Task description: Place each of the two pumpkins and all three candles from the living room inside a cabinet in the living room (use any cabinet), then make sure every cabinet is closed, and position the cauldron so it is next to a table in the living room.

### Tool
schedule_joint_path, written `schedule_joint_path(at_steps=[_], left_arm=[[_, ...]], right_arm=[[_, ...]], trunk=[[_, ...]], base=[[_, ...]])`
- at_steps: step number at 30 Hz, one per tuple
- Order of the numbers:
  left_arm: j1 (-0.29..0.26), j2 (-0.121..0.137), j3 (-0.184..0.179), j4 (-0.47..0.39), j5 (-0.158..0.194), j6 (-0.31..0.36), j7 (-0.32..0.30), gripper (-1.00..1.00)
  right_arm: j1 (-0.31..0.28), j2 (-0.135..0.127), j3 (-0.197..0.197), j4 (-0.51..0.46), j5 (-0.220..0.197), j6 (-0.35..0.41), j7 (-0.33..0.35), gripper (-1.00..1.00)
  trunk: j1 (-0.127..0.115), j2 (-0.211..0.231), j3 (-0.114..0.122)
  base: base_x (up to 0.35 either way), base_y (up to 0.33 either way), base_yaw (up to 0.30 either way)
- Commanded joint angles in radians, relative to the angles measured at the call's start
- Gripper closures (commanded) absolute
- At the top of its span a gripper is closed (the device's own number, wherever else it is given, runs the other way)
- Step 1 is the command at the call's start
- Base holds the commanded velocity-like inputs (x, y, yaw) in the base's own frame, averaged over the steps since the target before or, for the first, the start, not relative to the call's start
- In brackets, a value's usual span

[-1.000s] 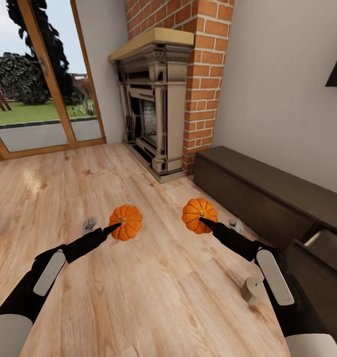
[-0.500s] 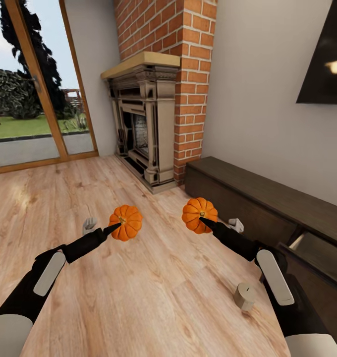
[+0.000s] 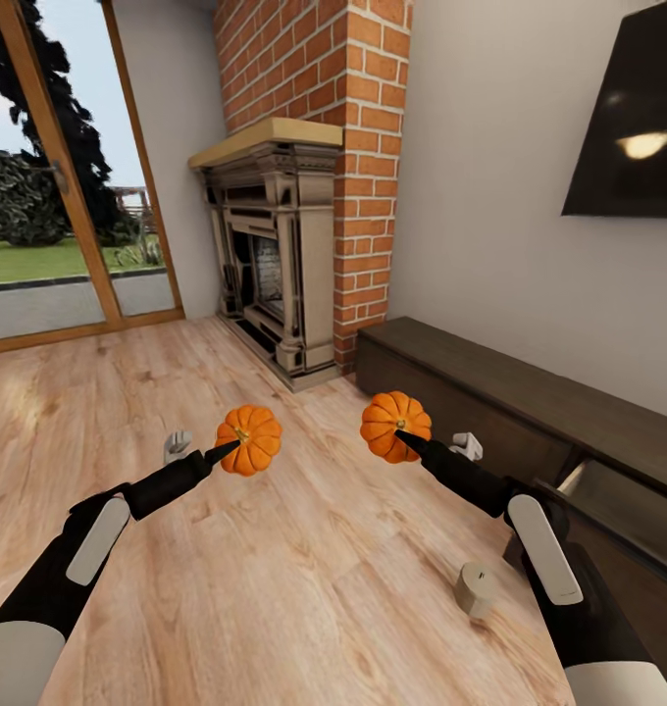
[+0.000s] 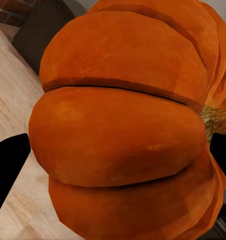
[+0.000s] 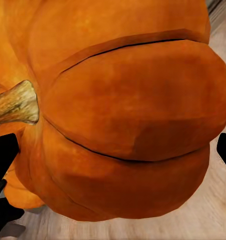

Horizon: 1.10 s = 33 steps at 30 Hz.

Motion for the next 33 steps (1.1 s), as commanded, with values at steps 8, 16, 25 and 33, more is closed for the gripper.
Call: schedule_joint_path(at_steps=[8,16,25,33], left_arm=[[0.000,0.000,0.001,-0.002,0.006,0.006,0.001,1.00],[0.000,0.000,0.001,-0.002,0.006,0.005,0.002,1.00],[0.000,0.000,0.001,-0.002,0.006,0.005,0.002,1.00],[0.000,0.000,0.001,-0.002,0.006,0.004,0.002,1.00]], right_arm=[[0.002,0.000,-0.001,0.000,-0.001,0.004,0.003,1.00],[0.002,0.003,-0.024,0.001,-0.001,0.006,0.003,1.00],[0.002,0.004,-0.038,0.002,-0.001,0.009,0.003,1.00],[0.002,0.003,-0.039,0.002,-0.001,0.009,0.003,1.00]], trunk=[[0.000,0.000,0.008],[0.000,0.000,0.017],[0.000,0.000,0.027],[0.000,0.000,0.036]], base=[[-0.072,0.000,-0.230],[-0.105,0.000,-0.236],[-0.009,0.000,-0.237],[0.000,0.000,-0.236]])
